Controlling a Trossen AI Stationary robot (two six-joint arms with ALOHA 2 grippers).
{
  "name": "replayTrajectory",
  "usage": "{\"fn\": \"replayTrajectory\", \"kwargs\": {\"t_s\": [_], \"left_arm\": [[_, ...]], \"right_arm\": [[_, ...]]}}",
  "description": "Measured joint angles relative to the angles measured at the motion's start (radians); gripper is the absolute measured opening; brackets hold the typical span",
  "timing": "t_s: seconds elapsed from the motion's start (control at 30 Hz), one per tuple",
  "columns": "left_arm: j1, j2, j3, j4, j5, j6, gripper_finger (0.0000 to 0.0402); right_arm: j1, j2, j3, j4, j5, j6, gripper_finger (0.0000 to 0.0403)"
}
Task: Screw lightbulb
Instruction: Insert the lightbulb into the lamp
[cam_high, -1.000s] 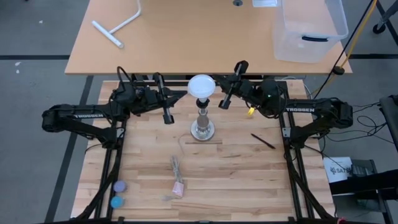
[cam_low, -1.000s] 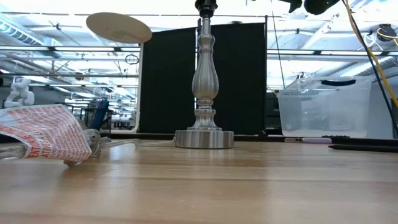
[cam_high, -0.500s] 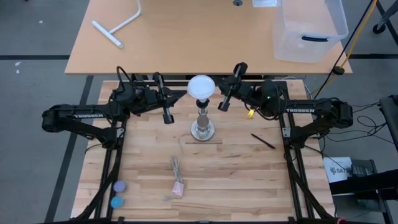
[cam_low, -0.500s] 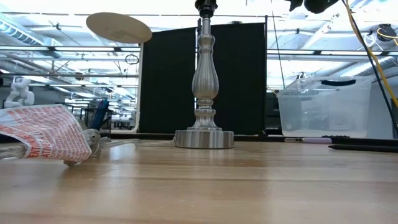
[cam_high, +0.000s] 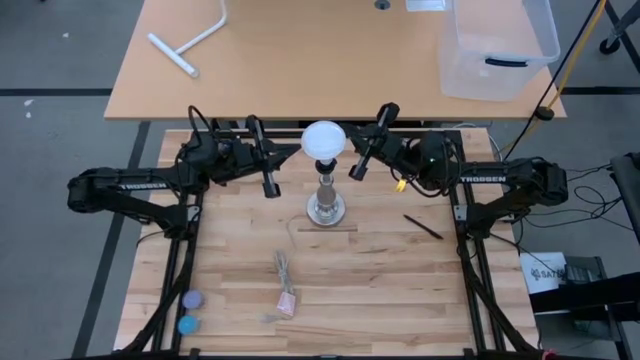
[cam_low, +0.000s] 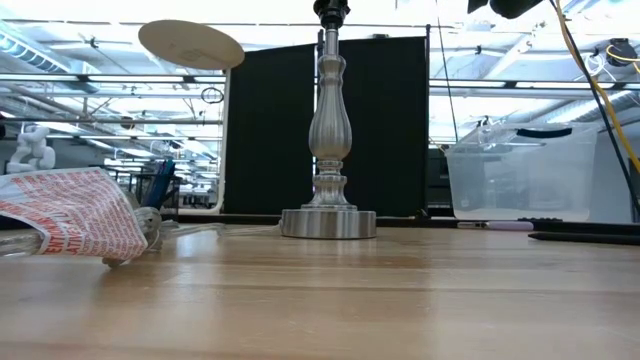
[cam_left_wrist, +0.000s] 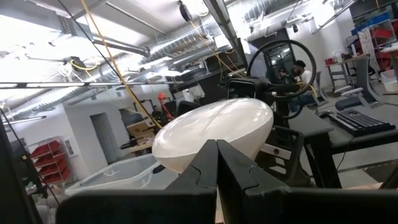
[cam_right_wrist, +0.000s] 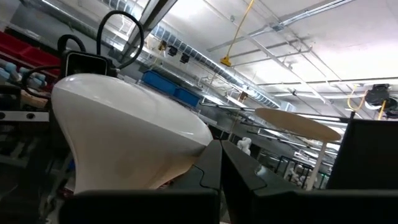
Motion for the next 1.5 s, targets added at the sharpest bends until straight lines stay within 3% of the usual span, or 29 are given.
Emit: {"fn": "replayTrajectory", "kwargs": {"t_s": [1.5], "left_arm": [[0.033, 0.021, 0.0, 0.02, 0.008, -0.047, 0.0]], "right_arm": [[0.087, -0.001, 0.0, -0.003, 0.182, -0.12, 0.0]]}}
